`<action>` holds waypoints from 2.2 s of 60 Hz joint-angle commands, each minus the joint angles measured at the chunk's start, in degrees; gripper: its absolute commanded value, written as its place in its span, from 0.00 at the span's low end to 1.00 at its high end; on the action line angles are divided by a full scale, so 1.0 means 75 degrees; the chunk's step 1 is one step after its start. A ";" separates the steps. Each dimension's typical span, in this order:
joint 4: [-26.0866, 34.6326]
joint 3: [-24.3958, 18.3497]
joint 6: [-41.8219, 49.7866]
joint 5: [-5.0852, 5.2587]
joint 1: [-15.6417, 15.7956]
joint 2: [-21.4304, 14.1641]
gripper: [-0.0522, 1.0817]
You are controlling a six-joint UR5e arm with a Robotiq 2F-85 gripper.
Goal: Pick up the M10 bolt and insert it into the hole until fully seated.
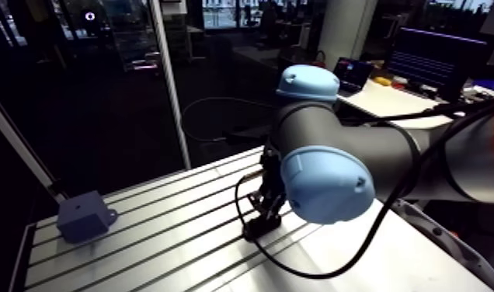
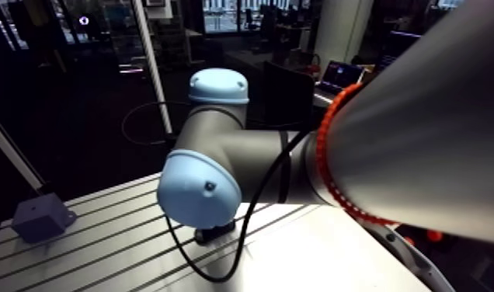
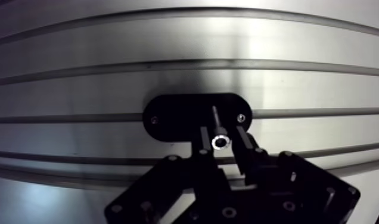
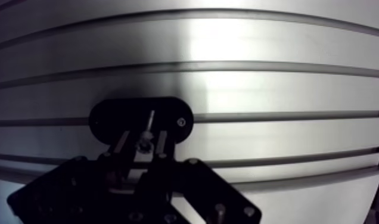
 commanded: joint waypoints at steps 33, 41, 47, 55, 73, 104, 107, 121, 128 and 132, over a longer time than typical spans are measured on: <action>-0.0005 -0.0011 0.0005 -0.0001 0.0000 0.0004 0.71; -0.0005 -0.0022 0.0005 0.0010 0.0000 -0.0006 0.72; -0.0005 -0.0046 0.0005 0.0010 0.0000 -0.0018 0.74; 0.0016 -0.0079 0.0005 0.0010 0.0000 -0.0051 0.76; 0.0053 -0.0229 0.0005 0.0068 0.0035 -0.0160 0.80; 0.0744 -0.0786 0.0074 0.0128 0.0194 -0.0533 0.99; 0.0835 -0.0835 0.0115 0.0118 0.0229 -0.0565 0.99; 0.2150 -0.1805 0.0805 0.0059 0.0517 -0.0619 1.00; 0.2668 -0.2212 0.0978 0.0046 0.0650 -0.0618 1.00; 0.3297 -0.2690 0.1233 0.0045 0.0842 -0.0575 1.00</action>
